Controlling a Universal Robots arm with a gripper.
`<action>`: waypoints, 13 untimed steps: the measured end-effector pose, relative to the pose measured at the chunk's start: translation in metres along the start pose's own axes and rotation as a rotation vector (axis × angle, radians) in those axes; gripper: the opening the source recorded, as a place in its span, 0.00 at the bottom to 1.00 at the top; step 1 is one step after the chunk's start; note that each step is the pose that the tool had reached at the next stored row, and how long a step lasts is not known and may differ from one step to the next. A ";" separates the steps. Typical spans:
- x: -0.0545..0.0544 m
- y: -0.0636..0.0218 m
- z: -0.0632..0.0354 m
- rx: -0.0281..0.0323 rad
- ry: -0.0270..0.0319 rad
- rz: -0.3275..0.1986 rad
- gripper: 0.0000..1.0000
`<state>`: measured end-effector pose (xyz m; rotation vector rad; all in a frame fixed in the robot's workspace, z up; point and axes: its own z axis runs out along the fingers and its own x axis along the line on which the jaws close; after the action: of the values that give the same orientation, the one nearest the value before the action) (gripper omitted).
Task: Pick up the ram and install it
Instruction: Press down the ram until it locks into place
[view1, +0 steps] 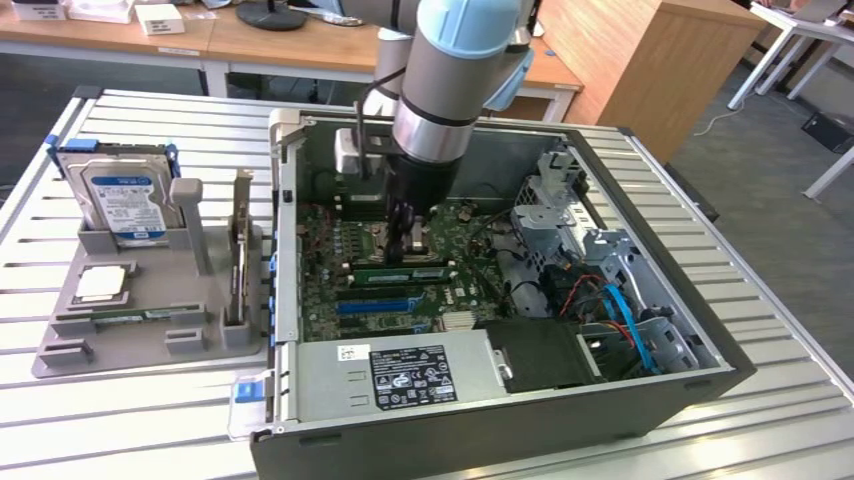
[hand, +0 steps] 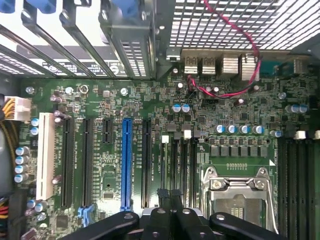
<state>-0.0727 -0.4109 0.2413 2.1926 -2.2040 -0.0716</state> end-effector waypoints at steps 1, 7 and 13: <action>0.000 0.0001 -0.0019 0.0000 -0.0001 0.000 0.10; 0.000 0.0006 -0.0106 0.0000 0.0000 0.000 0.10; 0.000 0.0006 -0.0110 0.0000 -0.0001 0.000 0.10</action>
<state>-0.0727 -0.4109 0.2523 2.1927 -2.2040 -0.0716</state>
